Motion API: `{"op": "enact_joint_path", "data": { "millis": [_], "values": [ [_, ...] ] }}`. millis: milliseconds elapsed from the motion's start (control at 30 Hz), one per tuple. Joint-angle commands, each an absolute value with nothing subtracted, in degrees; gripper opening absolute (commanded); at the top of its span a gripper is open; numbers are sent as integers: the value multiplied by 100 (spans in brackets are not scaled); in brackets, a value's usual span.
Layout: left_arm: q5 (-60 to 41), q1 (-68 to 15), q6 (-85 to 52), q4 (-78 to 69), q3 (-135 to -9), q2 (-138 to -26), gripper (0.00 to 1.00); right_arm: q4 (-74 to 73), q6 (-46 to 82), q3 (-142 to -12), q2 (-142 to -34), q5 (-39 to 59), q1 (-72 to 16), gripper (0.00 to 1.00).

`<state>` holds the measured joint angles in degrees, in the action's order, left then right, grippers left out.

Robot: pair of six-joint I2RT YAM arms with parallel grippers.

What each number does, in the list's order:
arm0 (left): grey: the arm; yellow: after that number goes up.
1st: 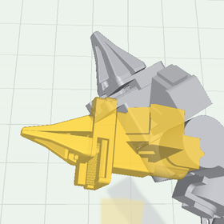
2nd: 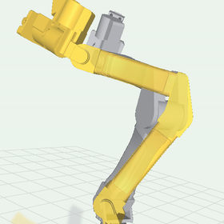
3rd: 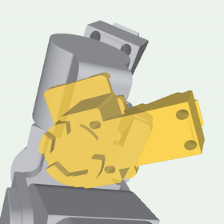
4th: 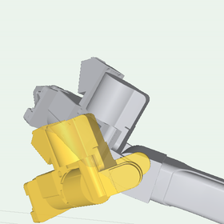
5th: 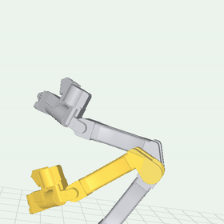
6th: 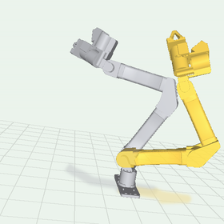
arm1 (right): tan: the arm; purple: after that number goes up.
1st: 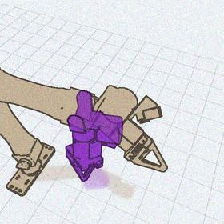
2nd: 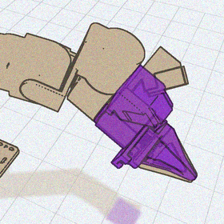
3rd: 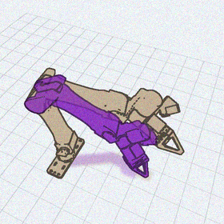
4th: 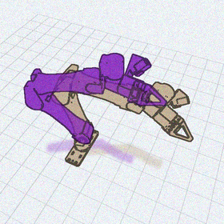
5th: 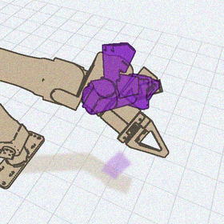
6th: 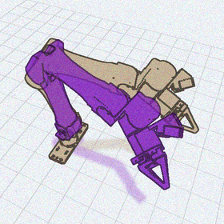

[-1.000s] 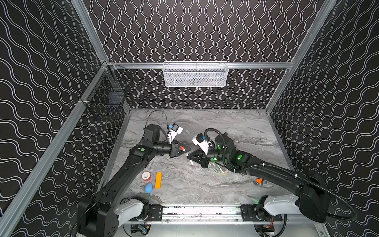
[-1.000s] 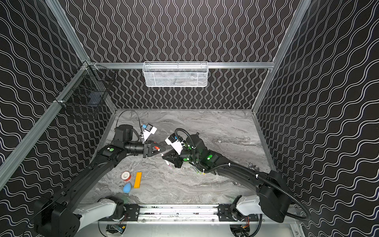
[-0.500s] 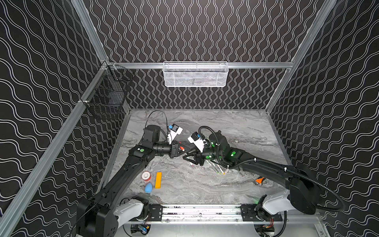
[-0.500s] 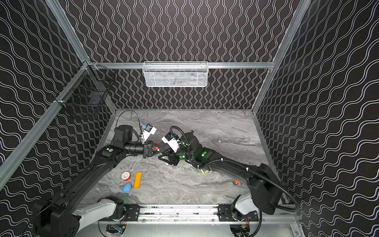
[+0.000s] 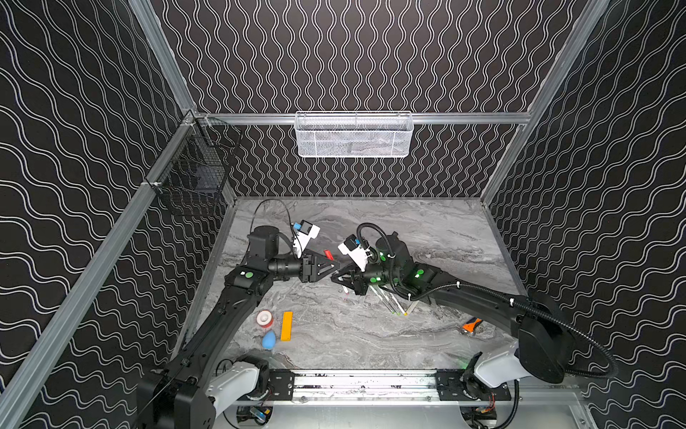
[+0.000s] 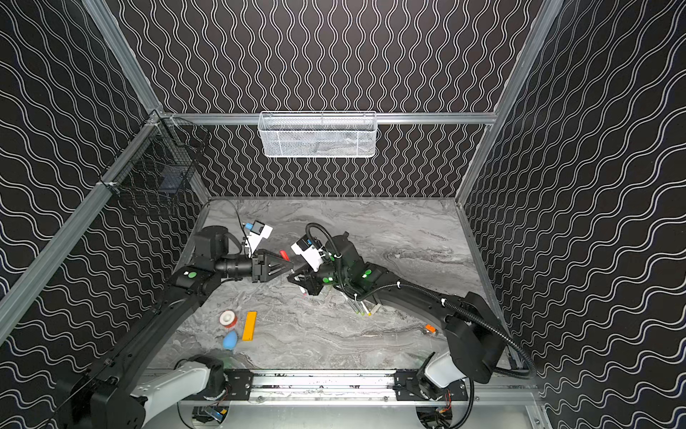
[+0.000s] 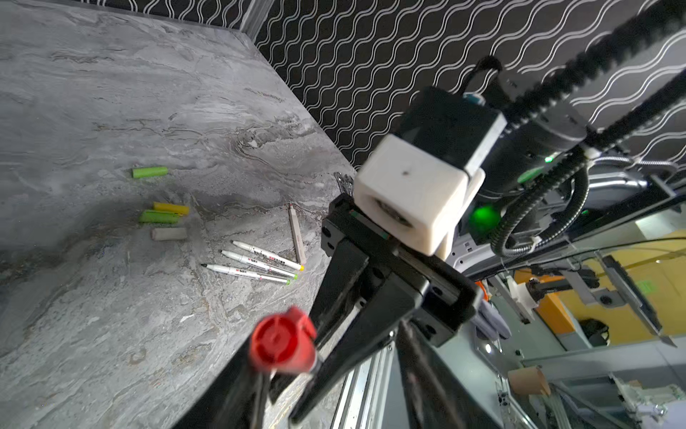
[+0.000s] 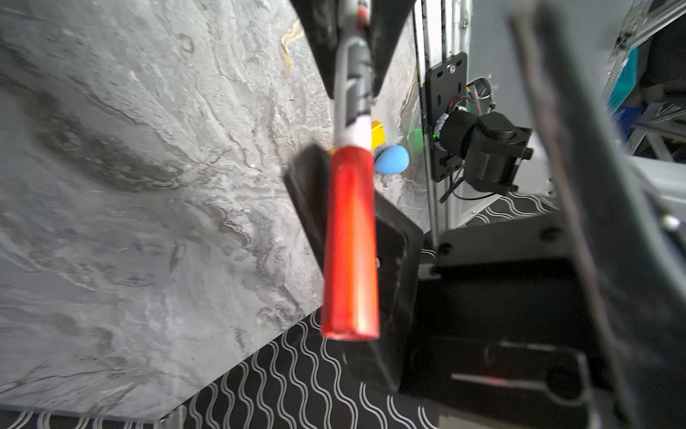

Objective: Insert the pens into the pen caps

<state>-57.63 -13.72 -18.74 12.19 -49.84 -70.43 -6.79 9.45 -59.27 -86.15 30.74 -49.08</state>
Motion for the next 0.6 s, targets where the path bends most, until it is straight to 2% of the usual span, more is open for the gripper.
{"op": "enact_joint_path", "data": {
  "millis": [0,200,567],
  "values": [
    [-5936,-1192,-2214,660,-4919,-6959,58,-676,958,-5941,-8616,3052,-4922,0],
    [-5980,-1100,-2216,626,-4910,-6913,57,-639,958,-5985,-8679,3076,-4914,0],
    [-6037,-1083,-2250,544,-4896,-7004,14,-632,931,-6010,-8574,3113,-4921,0]
  ]
}}
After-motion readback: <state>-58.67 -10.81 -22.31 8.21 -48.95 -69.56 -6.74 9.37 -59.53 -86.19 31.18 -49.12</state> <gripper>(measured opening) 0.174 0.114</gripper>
